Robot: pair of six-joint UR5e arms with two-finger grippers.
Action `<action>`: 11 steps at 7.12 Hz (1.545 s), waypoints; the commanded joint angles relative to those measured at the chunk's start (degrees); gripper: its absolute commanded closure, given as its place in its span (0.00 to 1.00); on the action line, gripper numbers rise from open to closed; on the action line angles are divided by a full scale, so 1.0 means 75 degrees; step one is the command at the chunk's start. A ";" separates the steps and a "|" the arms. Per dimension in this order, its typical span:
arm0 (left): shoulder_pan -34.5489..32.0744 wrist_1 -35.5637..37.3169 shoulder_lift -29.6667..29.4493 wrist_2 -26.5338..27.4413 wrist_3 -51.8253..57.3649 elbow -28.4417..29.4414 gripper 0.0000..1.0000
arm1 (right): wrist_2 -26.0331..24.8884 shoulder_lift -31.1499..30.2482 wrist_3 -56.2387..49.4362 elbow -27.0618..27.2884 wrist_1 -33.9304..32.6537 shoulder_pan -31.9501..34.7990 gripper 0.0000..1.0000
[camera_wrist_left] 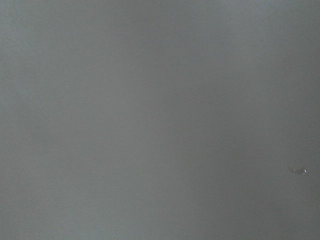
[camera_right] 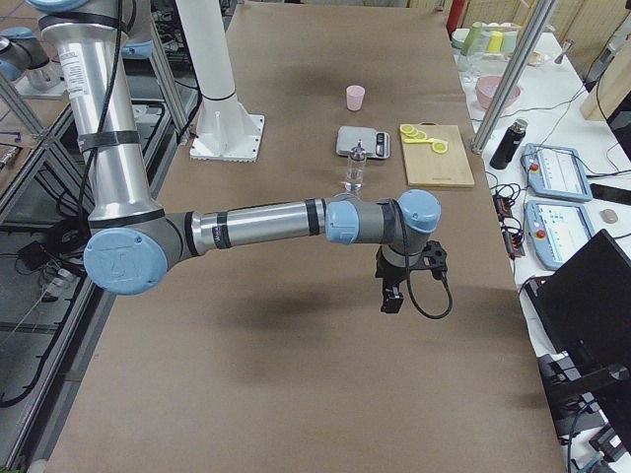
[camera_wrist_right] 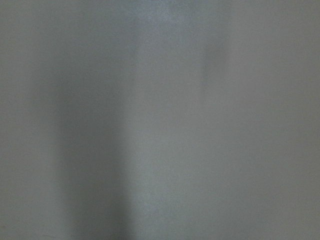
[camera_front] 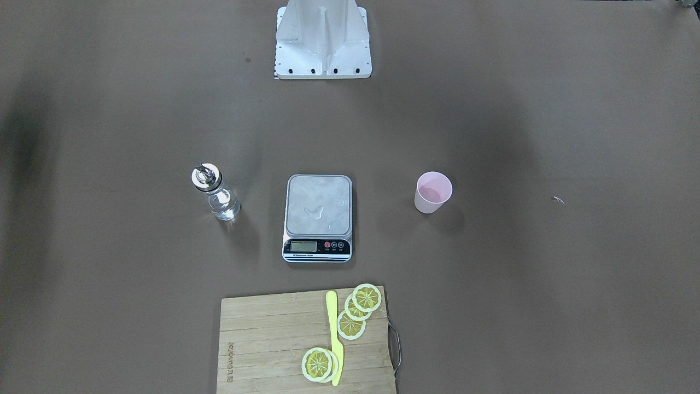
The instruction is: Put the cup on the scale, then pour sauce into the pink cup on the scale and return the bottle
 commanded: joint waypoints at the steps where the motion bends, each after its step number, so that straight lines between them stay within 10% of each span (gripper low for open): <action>1: 0.1109 -0.0009 -0.0473 0.0009 -0.1718 -0.0480 0.02 | -0.0057 0.0009 -0.0016 -0.0002 0.0000 0.0010 0.00; 11: 0.4840 -0.0009 -0.2456 0.1099 -0.6868 -0.0600 0.14 | -0.0104 0.0079 0.0007 -0.0002 0.0000 0.0021 0.00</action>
